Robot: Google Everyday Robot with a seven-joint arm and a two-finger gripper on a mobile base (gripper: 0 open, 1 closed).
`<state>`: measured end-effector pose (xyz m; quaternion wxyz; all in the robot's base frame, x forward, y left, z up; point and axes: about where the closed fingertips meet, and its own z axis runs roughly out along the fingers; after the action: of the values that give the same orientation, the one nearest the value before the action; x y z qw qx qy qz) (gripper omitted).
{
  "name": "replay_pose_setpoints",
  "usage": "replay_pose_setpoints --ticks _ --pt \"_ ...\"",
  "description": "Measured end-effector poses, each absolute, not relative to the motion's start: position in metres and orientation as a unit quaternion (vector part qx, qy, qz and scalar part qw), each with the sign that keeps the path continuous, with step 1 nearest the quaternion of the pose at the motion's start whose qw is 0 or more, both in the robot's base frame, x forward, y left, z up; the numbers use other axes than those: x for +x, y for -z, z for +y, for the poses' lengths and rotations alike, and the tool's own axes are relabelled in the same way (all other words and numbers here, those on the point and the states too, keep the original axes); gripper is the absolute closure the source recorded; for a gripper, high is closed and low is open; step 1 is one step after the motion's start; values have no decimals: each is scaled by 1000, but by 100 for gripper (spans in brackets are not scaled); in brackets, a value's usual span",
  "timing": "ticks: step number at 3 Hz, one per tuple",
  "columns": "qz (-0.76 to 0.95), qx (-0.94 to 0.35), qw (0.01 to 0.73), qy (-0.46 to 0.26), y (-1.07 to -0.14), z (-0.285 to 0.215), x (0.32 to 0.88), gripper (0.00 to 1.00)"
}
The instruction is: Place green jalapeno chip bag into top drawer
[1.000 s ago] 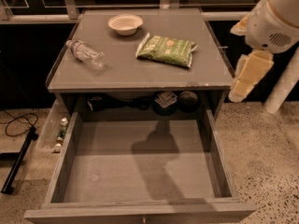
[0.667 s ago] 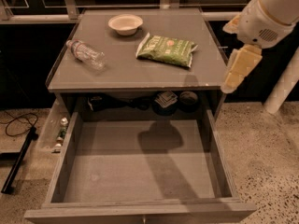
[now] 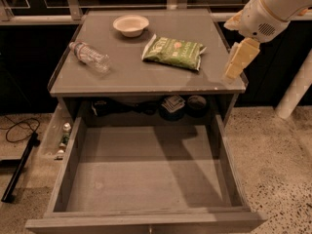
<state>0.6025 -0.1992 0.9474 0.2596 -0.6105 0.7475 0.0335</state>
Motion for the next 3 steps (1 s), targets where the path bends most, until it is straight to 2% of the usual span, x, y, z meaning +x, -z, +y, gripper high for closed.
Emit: replay_pose_setpoints --ticks 1,3 --pt "739 -611 281 -42 -945 -192 618 0" --pt "734 -546 375 -149 -941 -155 683 0"
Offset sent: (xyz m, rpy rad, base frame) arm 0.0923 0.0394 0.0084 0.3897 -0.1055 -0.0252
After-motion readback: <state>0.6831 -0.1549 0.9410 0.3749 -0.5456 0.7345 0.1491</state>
